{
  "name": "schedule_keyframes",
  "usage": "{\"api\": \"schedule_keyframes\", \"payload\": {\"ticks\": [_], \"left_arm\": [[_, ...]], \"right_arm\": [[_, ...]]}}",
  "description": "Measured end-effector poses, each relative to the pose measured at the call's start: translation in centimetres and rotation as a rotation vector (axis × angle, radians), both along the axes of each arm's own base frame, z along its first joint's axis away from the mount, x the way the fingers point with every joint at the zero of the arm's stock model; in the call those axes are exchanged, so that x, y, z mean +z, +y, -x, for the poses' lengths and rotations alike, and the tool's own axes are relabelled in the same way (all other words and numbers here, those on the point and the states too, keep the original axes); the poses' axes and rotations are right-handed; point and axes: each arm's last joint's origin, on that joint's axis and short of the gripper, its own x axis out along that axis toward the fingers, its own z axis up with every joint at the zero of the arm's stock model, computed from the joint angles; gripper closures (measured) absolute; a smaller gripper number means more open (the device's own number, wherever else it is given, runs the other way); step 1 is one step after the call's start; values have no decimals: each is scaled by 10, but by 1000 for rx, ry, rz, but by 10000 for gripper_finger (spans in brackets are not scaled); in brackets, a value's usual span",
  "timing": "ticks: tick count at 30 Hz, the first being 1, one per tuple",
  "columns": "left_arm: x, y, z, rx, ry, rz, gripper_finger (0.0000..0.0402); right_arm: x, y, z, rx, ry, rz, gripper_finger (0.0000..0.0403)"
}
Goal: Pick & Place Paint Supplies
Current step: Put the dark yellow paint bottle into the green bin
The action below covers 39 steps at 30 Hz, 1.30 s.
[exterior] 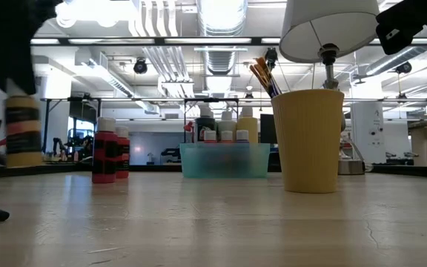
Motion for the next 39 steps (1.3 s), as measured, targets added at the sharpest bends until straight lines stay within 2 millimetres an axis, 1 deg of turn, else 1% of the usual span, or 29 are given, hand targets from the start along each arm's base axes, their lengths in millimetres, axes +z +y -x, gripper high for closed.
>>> {"api": "schedule_keyframes", "payload": {"ticks": [3, 5, 9, 13, 18, 24, 29, 33, 39], "left_arm": [[3, 2, -15, -77, -76, 6, 275], [4, 5, -28, -136, -131, 1, 275], [10, 21, -58, -252, -211, -27, 275], [20, 48, -83, -346, -236, -71, 275], [36, 88, -101, -372, -212, -133, 275], [61, 132, -114, -381, -215, -193, 275], [78, 161, -117, -367, -226, -239, 275], [83, 178, -117, -349, -222, -252, 275], [84, 195, -115, -328, -198, -277, 275]], "right_arm": [[0, 0, 0, 0, 0, 0, 394], [0, 0, 0, 0, 0, 0, 394], [0, 0, 0, 0, 0, 0, 394], [0, 0, 0, 0, 0, 0, 394], [0, 0, 0, 0, 0, 0, 394], [0, 0, 0, 0, 0, 0, 394], [0, 0, 0, 0, 0, 0, 394], [0, 0, 0, 0, 0, 0, 394], [0, 0, 0, 0, 0, 0, 394]]}}
